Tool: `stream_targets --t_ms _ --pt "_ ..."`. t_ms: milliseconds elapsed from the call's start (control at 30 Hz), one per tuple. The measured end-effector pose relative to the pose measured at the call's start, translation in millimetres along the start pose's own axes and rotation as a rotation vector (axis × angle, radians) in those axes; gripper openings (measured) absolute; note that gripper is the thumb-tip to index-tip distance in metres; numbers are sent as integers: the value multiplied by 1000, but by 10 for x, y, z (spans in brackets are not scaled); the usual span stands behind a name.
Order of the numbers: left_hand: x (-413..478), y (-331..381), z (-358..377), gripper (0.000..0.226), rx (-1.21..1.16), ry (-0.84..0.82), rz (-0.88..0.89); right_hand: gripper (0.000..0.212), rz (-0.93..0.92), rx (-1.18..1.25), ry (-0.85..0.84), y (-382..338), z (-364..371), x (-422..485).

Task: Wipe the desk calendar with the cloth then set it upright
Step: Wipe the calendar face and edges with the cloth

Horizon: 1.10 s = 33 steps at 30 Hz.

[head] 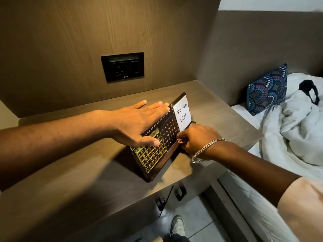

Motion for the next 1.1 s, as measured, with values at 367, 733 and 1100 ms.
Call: stream_targets --t_ms 367,733,1100 --pt "10 -7 2 103 30 19 11 36 50 158 50 413 -40 17" --pt "-71 -79 33 104 21 14 40 30 -11 597 -40 95 -15 -276" --pt "-67 -71 49 102 7 23 48 43 70 83 49 53 138 -73"
Point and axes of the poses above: each hand's wrist, its own x-axis towards the middle knuckle, its own z-axis out of the palm, y = z × x, the point moved 3 cm from there along x, towards the middle knuckle, and after that the axes turned 6 degrees about -y, right-handed, at the moved point
